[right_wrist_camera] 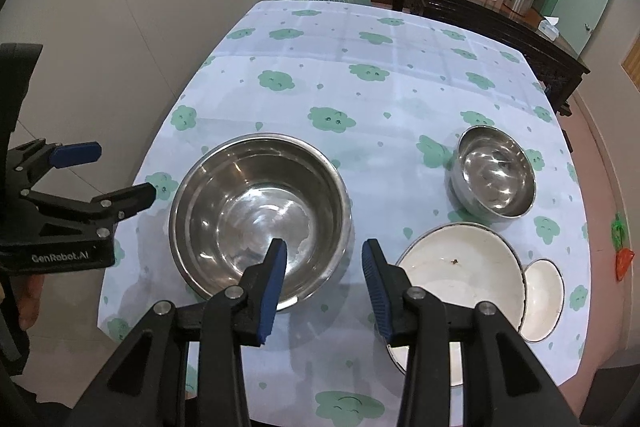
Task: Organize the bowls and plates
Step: 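Move both grippers toward the smaller steel bowl beside the white dishes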
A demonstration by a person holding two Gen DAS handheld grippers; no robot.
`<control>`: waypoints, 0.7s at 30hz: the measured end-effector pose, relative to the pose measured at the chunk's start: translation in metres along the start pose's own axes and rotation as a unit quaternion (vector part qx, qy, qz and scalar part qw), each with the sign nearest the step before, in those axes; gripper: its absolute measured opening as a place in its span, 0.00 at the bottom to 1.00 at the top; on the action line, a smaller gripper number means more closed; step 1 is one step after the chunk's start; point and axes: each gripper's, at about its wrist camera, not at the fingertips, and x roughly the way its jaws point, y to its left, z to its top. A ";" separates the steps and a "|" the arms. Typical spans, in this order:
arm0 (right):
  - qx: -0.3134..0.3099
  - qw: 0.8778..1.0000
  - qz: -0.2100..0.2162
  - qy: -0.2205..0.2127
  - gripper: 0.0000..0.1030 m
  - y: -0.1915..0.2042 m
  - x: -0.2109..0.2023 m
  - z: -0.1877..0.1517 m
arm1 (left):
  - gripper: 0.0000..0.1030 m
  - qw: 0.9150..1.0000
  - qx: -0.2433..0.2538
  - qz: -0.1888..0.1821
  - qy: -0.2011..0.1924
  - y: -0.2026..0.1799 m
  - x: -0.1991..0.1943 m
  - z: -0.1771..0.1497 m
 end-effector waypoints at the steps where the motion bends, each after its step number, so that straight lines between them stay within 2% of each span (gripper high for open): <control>1: 0.000 1.000 -0.001 -0.001 0.41 0.000 -0.001 0.000 | 0.91 1.000 0.001 0.004 -0.001 0.000 -0.001 0.000; 5: -0.001 1.000 -0.002 -0.002 0.41 -0.001 -0.001 -0.001 | 0.91 1.000 -0.003 0.015 0.006 -0.001 0.000 -0.001; 7: -0.002 1.000 -0.003 -0.003 0.41 0.000 -0.002 -0.001 | 0.91 1.000 -0.007 0.006 0.013 -0.001 0.001 -0.003; 13: -0.005 1.000 -0.003 -0.003 0.41 0.002 -0.001 -0.002 | 0.91 1.000 -0.011 0.010 0.016 0.004 0.003 -0.006; 17: -0.008 1.000 -0.002 -0.001 0.41 0.006 0.002 -0.002 | 0.91 1.000 -0.010 -0.013 0.008 0.005 -0.001 -0.008; 21: -0.013 1.000 0.000 -0.005 0.41 0.010 0.002 0.001 | 0.91 0.999 -0.031 -0.033 0.028 0.011 0.005 -0.010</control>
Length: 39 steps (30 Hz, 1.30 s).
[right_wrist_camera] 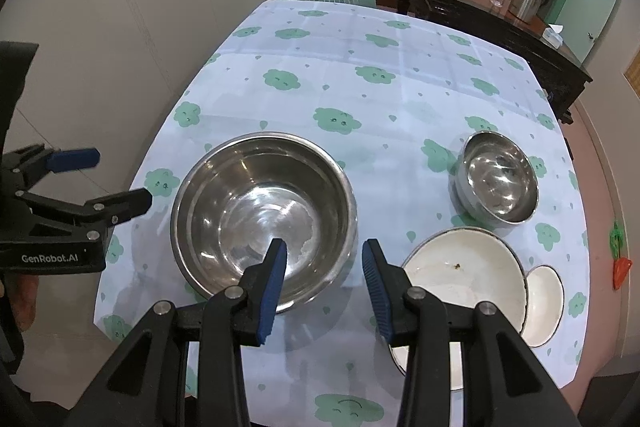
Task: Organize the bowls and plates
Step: 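Move both grippers toward the smaller steel bowl beside the white dishes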
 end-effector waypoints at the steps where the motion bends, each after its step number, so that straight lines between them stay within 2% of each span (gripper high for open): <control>1: -0.001 1.000 0.000 0.000 0.41 0.001 0.000 0.001 | 0.91 1.000 -0.004 -0.005 0.006 0.002 0.002 -0.001; 7: -0.004 1.000 -0.002 -0.002 0.41 0.002 0.001 0.004 | 0.91 1.000 -0.003 0.012 0.021 0.003 0.009 -0.004; 9: -0.006 1.000 -0.003 -0.003 0.41 0.003 0.002 0.005 | 0.91 0.998 0.000 0.051 0.030 0.003 0.012 -0.004; 10: -0.006 1.000 -0.006 -0.003 0.41 0.004 0.002 0.006 | 0.91 0.998 0.002 0.053 0.030 0.004 0.013 -0.004; 13: -0.005 1.000 -0.011 -0.005 0.41 0.002 0.001 0.006 | 0.91 0.999 -0.004 0.042 0.034 0.008 0.017 -0.004; 15: -0.006 1.000 -0.015 -0.004 0.41 0.002 0.001 0.005 | 0.91 0.999 -0.011 0.018 0.036 0.010 0.018 -0.004; 20: 0.000 1.000 -0.019 -0.004 0.41 -0.001 0.000 0.004 | 0.91 0.999 -0.019 0.003 0.030 0.011 0.015 -0.004; 23: 0.004 1.000 -0.024 -0.005 0.41 -0.003 -0.003 0.004 | 0.91 0.999 -0.022 0.000 0.037 0.011 0.018 -0.005; 29: 0.018 0.999 -0.037 -0.002 0.41 -0.013 -0.010 -0.004 | 0.91 0.997 -0.027 -0.037 0.062 0.000 0.030 -0.015; 32: 0.027 0.999 -0.035 -0.004 0.41 -0.022 -0.009 -0.010 | 0.91 0.997 -0.025 -0.037 0.070 -0.009 0.031 -0.017; 37: 0.021 1.000 -0.006 -0.015 0.41 -0.030 0.004 -0.003 | 0.91 0.995 -0.033 -0.040 0.079 -0.016 0.031 -0.013; 39: 0.011 1.000 0.003 -0.016 0.41 -0.033 0.009 0.000 | 0.91 0.995 -0.035 -0.012 0.089 -0.021 0.032 -0.009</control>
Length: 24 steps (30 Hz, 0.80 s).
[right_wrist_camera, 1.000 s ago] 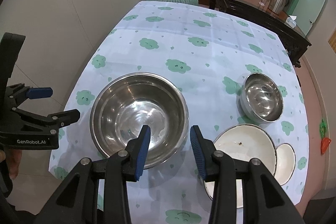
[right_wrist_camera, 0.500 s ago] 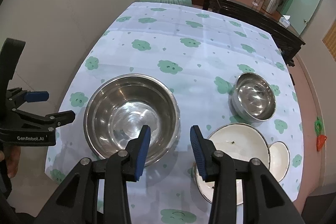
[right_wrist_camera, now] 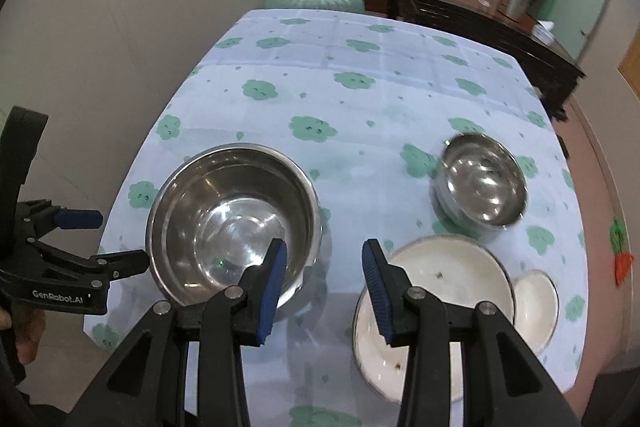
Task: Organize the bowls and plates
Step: 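Move both grippers toward the smaller steel bowl beside the white dishes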
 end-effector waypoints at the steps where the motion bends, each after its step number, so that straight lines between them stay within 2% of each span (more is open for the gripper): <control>1: -0.002 1.000 0.010 0.002 0.41 -0.004 0.003 0.003 | 0.91 1.000 -0.002 0.009 0.000 -0.001 -0.001 0.001; 3: -0.006 1.000 0.017 -0.003 0.41 -0.013 0.005 0.008 | 0.91 0.999 -0.015 0.047 -0.006 -0.006 -0.001 0.006; 7: -0.009 1.000 0.022 -0.001 0.41 -0.033 0.010 0.011 | 0.91 0.999 -0.028 0.037 -0.017 -0.018 -0.002 0.016; 9: -0.010 1.000 0.021 0.001 0.41 -0.047 0.014 0.013 | 0.91 0.999 -0.032 0.021 -0.027 -0.028 -0.004 0.023; 16: 0.013 1.000 0.015 0.010 0.41 -0.104 0.025 0.015 | 0.91 0.996 0.019 0.047 -0.069 -0.086 -0.008 0.062; 18: 0.021 1.000 0.012 0.012 0.41 -0.120 0.028 0.015 | 0.91 0.996 0.034 0.035 -0.079 -0.104 -0.007 0.076; 24: 0.044 0.999 -0.002 0.018 0.41 -0.168 0.038 0.014 | 0.91 0.993 0.057 0.036 -0.092 -0.149 0.002 0.114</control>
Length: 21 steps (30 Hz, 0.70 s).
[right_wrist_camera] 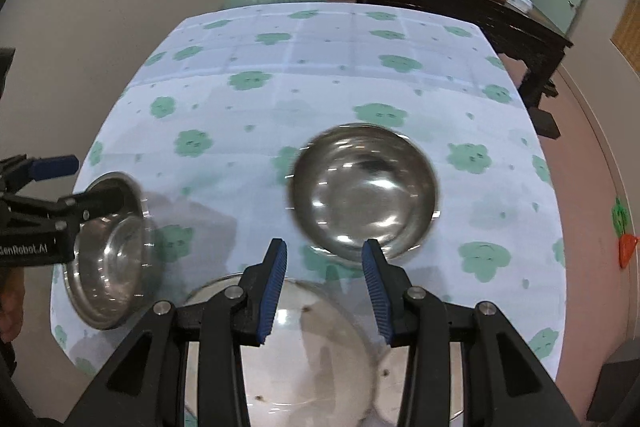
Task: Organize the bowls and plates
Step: 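Move both grippers toward the smaller steel bowl beside the white dishes, then grasp the smaller steel bowl rim with the left gripper while the right grips its rim too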
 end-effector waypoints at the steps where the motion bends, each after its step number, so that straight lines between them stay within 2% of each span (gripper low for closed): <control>1: 0.003 1.000 -0.001 0.001 0.41 -0.007 0.002 0.001 | 0.91 1.000 0.002 0.001 -0.001 -0.006 0.002 0.005; 12: 0.034 0.999 0.003 0.023 0.41 -0.063 0.034 0.012 | 0.91 0.999 0.038 -0.005 0.004 -0.068 0.036 0.047; 21: 0.044 0.998 0.008 0.037 0.41 -0.092 0.056 0.024 | 0.91 0.998 0.052 -0.012 0.018 -0.103 0.061 0.065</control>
